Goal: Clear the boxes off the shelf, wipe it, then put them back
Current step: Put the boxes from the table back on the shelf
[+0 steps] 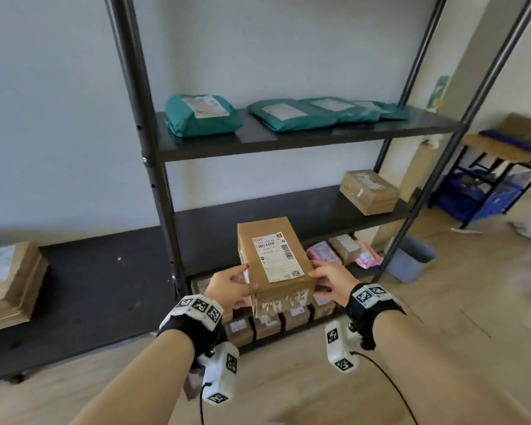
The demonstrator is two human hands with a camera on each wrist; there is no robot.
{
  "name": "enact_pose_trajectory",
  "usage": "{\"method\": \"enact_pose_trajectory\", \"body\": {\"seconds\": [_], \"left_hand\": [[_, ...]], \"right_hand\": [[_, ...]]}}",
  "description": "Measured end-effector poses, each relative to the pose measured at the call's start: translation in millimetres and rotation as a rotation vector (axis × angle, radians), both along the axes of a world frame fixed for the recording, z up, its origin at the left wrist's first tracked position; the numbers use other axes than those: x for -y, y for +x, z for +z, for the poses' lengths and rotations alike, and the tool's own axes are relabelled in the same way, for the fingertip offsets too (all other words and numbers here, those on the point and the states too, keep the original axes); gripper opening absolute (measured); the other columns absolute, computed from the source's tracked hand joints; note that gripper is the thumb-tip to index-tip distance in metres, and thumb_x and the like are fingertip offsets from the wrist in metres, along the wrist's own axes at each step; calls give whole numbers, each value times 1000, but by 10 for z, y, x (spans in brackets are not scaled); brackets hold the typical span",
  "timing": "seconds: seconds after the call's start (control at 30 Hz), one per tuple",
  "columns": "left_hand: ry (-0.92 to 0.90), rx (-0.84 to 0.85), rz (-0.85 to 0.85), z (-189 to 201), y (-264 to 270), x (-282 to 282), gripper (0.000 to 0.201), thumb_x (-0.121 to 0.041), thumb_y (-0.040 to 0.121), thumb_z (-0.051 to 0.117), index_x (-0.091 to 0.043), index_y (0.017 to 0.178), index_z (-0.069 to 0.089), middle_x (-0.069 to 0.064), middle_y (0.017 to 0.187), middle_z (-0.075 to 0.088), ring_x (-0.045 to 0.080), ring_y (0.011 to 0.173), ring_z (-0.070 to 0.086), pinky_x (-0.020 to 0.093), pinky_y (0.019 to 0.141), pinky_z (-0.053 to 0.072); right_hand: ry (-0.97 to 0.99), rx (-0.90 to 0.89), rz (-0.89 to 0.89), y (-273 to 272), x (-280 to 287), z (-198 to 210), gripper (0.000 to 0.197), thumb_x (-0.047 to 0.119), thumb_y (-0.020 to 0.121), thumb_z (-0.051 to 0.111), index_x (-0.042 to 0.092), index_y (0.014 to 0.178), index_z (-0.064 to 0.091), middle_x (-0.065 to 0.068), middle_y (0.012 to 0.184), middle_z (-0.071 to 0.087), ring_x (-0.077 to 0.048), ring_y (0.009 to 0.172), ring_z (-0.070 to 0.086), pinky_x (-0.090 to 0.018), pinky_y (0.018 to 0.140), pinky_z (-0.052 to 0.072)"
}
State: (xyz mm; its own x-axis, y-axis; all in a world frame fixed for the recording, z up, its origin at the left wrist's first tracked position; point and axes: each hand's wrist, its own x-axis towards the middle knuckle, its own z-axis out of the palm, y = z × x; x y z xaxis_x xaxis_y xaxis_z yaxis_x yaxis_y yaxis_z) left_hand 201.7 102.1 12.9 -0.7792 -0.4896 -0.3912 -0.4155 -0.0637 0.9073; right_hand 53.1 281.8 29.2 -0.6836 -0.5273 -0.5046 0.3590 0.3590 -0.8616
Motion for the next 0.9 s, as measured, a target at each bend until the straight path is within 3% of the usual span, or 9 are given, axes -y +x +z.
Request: {"method": "enact_pose_trajectory", "body": {"seconds": [0.07, 0.13, 0.2, 0.27, 0.33, 0.47, 0.57, 0.7, 0.9], "left_hand": [[19, -33, -30, 59, -431, -50, 71, -5, 77, 74, -16, 140, 43, 15, 120, 64, 18, 92, 61, 30, 79, 57], [13, -51, -53, 103, -874, -68, 71, -5, 78, 73, -15, 141, 42, 16, 117, 66, 19, 93, 64, 25, 72, 56], [16, -62, -69, 128, -1308, -63, 72, -4, 79, 73, -14, 142, 40, 17, 112, 68, 18, 85, 66, 23, 71, 56], [5, -53, -64, 119, -1732, -30, 72, -2, 79, 72, -14, 142, 39, 19, 109, 69, 14, 74, 65, 27, 77, 56], [40, -45, -28, 86, -2154, 19, 71, 2, 79, 70, -14, 142, 40, 19, 109, 69, 18, 80, 67, 32, 87, 55], [60, -13, 43, -64, -2965, 133, 65, 0, 83, 66, -23, 139, 44, 16, 105, 72, 17, 79, 65, 22, 69, 58], [83, 11, 98, -209, -3491, 212, 62, -3, 85, 64, -27, 139, 45, 11, 103, 73, 18, 85, 64, 33, 81, 55], [151, 8, 187, -334, -3884, 266, 59, 1, 86, 61, -24, 137, 47, 7, 103, 69, 17, 92, 65, 29, 85, 52], [180, 29, 228, -534, -4068, 318, 56, -2, 86, 64, -21, 136, 49, 5, 109, 68, 17, 97, 64, 32, 90, 52]], "right_hand": [[-40, -7, -62, -344, -101, 89, 31, 2, 90, 47, 20, 113, 59, -6, 108, 65, -25, 110, 55, -40, 94, 44], [-64, -38, -86, -719, -147, 130, 26, -2, 89, 48, 15, 101, 63, -8, 117, 61, -26, 115, 53, -38, 89, 46], [-70, -67, -119, -1134, -138, 128, 26, -4, 87, 50, 13, 102, 63, -11, 125, 58, -28, 118, 53, -39, 90, 48], [-75, -62, -160, -1557, -91, 89, 34, -5, 86, 51, 11, 116, 58, -15, 122, 62, -30, 117, 55, -44, 98, 46], [-88, -34, -190, -1986, -16, 20, 36, -8, 86, 50, 12, 116, 57, -18, 118, 64, -31, 115, 57, -47, 102, 43], [-82, 4, -221, -2775, 205, -176, 39, -6, 84, 52, 9, 119, 60, -17, 114, 67, -32, 111, 60, -46, 102, 45], [-98, 34, -266, -3305, 373, -331, 42, -8, 86, 49, 7, 124, 57, -15, 115, 66, -26, 104, 62, -37, 94, 49], [-112, 56, -252, -3772, 550, -484, 43, -9, 87, 47, 6, 127, 55, -12, 117, 65, -16, 95, 62, -25, 77, 49], [-81, 59, -220, -3954, 652, -619, 44, -10, 89, 44, 7, 129, 55, -11, 119, 65, -16, 101, 62, -21, 73, 47]]}}
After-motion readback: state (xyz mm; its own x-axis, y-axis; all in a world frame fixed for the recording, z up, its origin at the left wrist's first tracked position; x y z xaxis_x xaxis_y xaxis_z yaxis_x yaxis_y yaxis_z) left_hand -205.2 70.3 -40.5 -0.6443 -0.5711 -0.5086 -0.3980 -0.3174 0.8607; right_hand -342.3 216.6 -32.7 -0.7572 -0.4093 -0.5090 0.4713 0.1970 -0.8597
